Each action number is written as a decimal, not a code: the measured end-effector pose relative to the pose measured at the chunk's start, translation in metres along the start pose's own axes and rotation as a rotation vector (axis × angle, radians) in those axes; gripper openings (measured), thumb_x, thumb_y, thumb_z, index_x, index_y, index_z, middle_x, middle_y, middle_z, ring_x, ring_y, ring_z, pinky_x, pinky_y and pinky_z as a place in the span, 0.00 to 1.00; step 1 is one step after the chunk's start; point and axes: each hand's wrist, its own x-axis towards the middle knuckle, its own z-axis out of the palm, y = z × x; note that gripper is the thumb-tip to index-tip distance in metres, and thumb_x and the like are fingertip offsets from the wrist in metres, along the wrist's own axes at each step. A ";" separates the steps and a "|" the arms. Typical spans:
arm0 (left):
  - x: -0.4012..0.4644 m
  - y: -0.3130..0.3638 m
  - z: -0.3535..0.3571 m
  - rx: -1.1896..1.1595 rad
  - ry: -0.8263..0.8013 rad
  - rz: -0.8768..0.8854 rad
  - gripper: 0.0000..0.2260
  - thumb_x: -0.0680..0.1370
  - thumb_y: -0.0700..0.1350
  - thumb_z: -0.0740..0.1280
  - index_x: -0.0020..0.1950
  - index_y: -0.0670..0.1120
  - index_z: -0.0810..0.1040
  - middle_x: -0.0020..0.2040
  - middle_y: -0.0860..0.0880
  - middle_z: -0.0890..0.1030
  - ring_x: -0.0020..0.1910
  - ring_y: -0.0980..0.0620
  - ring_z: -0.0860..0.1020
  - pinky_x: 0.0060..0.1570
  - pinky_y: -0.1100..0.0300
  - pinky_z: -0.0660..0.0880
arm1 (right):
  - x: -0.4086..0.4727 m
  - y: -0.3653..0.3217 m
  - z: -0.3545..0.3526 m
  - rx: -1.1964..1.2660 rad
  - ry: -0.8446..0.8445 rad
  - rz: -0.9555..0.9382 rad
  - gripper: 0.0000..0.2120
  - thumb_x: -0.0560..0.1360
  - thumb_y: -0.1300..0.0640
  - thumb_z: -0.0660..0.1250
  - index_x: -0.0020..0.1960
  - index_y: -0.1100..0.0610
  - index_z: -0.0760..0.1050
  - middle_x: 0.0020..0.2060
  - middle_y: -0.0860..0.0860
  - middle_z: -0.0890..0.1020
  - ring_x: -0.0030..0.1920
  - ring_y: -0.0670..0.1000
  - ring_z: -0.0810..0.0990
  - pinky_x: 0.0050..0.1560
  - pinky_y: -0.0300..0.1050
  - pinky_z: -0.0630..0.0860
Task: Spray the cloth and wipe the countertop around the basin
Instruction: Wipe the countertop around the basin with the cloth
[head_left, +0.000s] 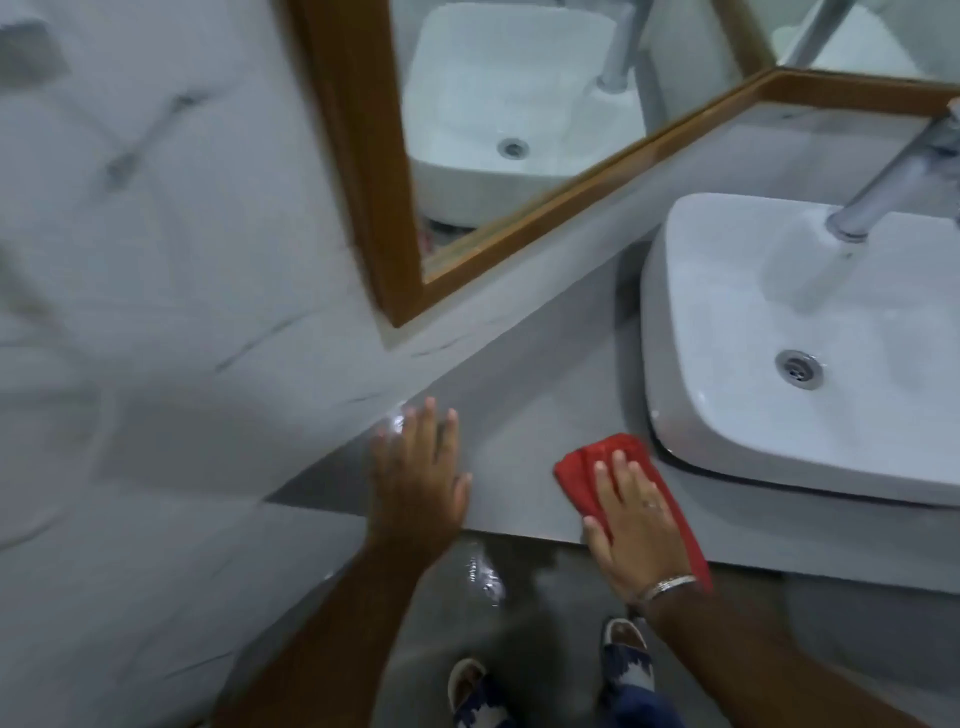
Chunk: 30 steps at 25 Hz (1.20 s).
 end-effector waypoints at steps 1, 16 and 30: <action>0.002 0.041 0.012 -0.105 -0.061 0.030 0.35 0.75 0.54 0.68 0.78 0.41 0.64 0.78 0.37 0.64 0.76 0.36 0.66 0.72 0.34 0.64 | -0.009 0.012 0.002 0.000 -0.029 -0.071 0.32 0.75 0.47 0.59 0.76 0.58 0.60 0.75 0.60 0.63 0.74 0.62 0.63 0.71 0.58 0.63; 0.044 0.171 0.040 -0.290 -0.486 -0.118 0.32 0.81 0.58 0.50 0.80 0.40 0.54 0.81 0.39 0.57 0.81 0.41 0.53 0.78 0.41 0.53 | -0.054 0.080 0.015 0.107 0.038 0.018 0.33 0.74 0.44 0.59 0.76 0.55 0.59 0.76 0.56 0.64 0.74 0.60 0.64 0.70 0.58 0.63; 0.013 0.221 0.009 -0.399 -0.553 0.078 0.30 0.81 0.59 0.53 0.79 0.44 0.60 0.79 0.38 0.62 0.79 0.38 0.58 0.77 0.41 0.52 | -0.085 0.238 0.003 0.010 -0.044 0.033 0.31 0.77 0.42 0.53 0.77 0.53 0.59 0.77 0.54 0.60 0.75 0.59 0.61 0.72 0.57 0.60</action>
